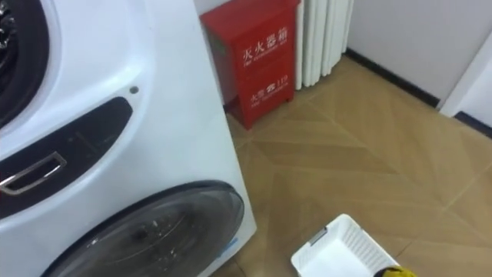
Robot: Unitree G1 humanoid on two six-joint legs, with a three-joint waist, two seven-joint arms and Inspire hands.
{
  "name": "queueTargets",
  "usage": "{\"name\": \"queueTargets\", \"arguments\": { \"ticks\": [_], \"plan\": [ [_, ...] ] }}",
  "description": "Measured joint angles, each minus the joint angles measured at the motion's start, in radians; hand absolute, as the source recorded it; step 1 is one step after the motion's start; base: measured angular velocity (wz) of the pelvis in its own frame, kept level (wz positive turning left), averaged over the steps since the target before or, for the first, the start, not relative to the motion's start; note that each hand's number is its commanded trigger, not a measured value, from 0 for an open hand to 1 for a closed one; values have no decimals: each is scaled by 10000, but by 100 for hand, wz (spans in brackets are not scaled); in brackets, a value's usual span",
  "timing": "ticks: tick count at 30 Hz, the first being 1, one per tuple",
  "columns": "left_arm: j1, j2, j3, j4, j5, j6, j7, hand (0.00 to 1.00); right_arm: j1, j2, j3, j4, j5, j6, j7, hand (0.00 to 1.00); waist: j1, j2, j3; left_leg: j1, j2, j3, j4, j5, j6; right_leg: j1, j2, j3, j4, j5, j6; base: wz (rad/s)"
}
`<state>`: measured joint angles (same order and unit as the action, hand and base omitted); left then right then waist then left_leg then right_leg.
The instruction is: Pick clothes from washing machine
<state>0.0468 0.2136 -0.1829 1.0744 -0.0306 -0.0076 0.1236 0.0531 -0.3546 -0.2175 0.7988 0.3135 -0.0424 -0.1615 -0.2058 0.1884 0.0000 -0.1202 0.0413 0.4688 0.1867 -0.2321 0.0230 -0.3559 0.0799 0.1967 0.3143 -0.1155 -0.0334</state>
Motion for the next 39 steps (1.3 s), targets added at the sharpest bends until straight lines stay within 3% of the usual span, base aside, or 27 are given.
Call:
{"name": "queueTargets", "arguments": {
  "ticks": [5, 10, 11, 12, 13, 39],
  "plan": [
    [-7, -22, -178, -71, 1, -4, -1, 0, -249, 58, 8, 181, -6, -167, -437, 100, 70, 70, 8, -145, -21, -128, 6, 20, -8, -168, -42, -144, 134, -101, -37, 9],
    [15, -41, -977, -359, -90, -160, -2, 0, -349, 58, 600, 599, -75, -631, -664, 100, 183, 190, 21, -272, -25, -124, 8, 26, -5, -302, -63, -188, 170, -127, -41, 3],
    [16, -51, -1037, -356, -90, -204, -5, 0, -378, 58, 641, 657, -74, -644, -672, 53, 193, 206, 24, -277, -24, -124, 7, 26, -6, -299, -64, -189, 189, -127, -41, 0],
    [20, -52, -1138, -347, -93, -253, -7, 0, -380, 58, 715, 744, -81, -665, -677, 32, 192, 215, 32, -283, -22, -123, 4, 29, -9, -313, -66, -189, 224, -138, -49, 0],
    [20, -55, -1159, -346, -103, -267, -10, 0, -375, 58, 757, 802, -70, -665, -679, 0, 179, 200, 43, -284, -22, -125, 1, 31, -10, -348, -78, -193, 313, -190, -52, 0],
    [369, -66, -1159, -723, -957, -299, -7, 0, -521, 29, 755, 486, -29, -747, -1036, 0, 134, 162, 40, -358, -192, -337, 1, 131, 53, -440, -395, -739, 696, -519, -59, 7]
  ]
}}
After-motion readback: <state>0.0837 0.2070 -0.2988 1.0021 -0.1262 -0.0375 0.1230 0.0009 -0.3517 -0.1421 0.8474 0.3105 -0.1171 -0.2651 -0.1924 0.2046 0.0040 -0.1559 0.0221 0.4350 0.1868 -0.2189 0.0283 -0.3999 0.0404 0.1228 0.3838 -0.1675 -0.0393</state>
